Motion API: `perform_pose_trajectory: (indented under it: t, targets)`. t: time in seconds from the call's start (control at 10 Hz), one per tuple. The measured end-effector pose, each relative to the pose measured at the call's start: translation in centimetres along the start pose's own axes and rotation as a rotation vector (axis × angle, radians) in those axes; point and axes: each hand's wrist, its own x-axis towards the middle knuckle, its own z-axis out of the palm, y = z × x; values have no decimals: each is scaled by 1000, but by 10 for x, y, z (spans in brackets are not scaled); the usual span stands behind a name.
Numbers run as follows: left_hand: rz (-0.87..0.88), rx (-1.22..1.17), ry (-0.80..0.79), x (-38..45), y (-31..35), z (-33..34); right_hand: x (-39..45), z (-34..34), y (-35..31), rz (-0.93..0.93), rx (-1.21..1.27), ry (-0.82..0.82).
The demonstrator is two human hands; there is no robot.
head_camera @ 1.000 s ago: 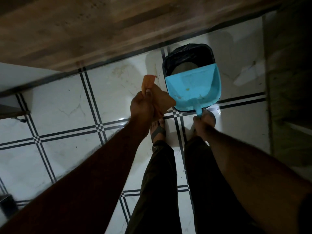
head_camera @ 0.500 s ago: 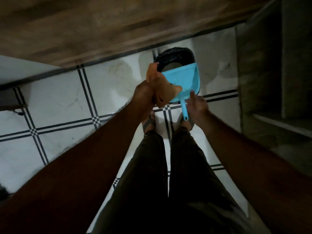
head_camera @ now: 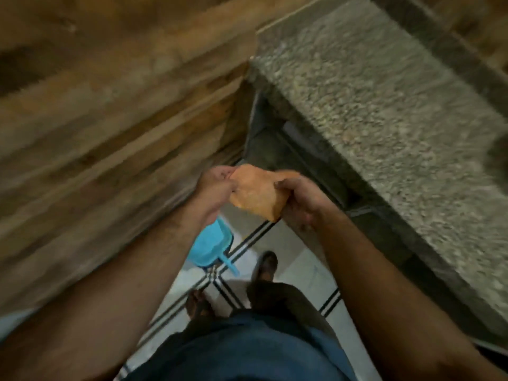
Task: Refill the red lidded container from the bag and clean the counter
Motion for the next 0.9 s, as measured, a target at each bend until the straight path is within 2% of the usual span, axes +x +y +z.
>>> perform_pose_trajectory:
  t: [0.2, 0.3, 0.4, 0.5, 0.6, 0.7, 0.9]
  targets:
    - [108, 103, -135, 33, 58, 106, -43, -87, -41, -145, 172, 151]
    - [173, 107, -148, 58, 89, 164, -37, -132, -79, -263, 235, 197]
    - [244, 109, -112, 85, 129, 213, -23, -169, -132, -328, 244, 199]
    - [240, 172, -62, 123, 152, 241, 0, -197, -170, -270, 200, 227]
    - [170, 470, 54, 152, 147, 250, 13, -218, -176, -118, -58, 365]
    - [132, 629, 121, 159, 134, 247, 9, -235, -162, -86, -279, 549]
    - [325, 825, 34, 137, 136, 249, -14, -252, -127, -143, -300, 708]
